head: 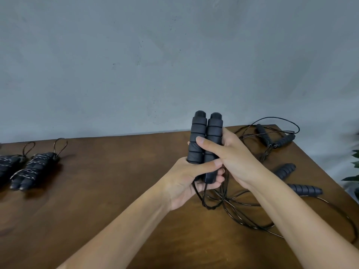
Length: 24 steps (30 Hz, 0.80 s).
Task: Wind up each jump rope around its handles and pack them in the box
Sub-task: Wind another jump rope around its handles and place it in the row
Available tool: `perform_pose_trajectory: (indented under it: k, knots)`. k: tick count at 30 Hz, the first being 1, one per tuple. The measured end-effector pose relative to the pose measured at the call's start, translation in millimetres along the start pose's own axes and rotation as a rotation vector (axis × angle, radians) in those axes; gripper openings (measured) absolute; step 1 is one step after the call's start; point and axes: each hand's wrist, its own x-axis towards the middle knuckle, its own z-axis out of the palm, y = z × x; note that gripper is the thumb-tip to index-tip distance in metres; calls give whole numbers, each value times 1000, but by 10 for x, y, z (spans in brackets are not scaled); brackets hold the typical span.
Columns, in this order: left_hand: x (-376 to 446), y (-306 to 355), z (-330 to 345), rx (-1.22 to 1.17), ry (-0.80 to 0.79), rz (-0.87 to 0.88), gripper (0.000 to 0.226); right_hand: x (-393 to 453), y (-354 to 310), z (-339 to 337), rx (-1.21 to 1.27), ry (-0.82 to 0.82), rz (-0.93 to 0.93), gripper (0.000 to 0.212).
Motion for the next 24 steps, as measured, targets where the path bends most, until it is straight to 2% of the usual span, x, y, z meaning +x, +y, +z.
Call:
perform_pose_trajectory:
  k: [3,8,9,11,14,15,18,22,24]
  knots:
    - [-11,4,-77,16,4,24,30,2,59,22,22,-38,-16,35]
    - [-39,129,-247,-52,58,53,26,-136,305,117,57,-284,128,78]
    - [-39,158,-282,-46,69,44,25,-189,349,142,39,-331,141,80]
    - [-44,196,-373,-10,97,17,23,-279,419,193,-51,-396,141,63]
    - [-80,215,-475,9,97,-13,22,-369,501,210,-271,-463,83,20]
    - [-90,211,-503,11,99,-28,22,-388,511,207,-330,-481,63,12]
    - [-114,190,-570,50,113,-68,21,-415,500,180,-499,-501,14,26]
    - [-113,210,-680,59,154,-93,22,-392,464,11,-672,-484,-49,18]
    - [-113,230,-744,87,161,-113,22,-350,430,-107,-762,-473,-100,20]
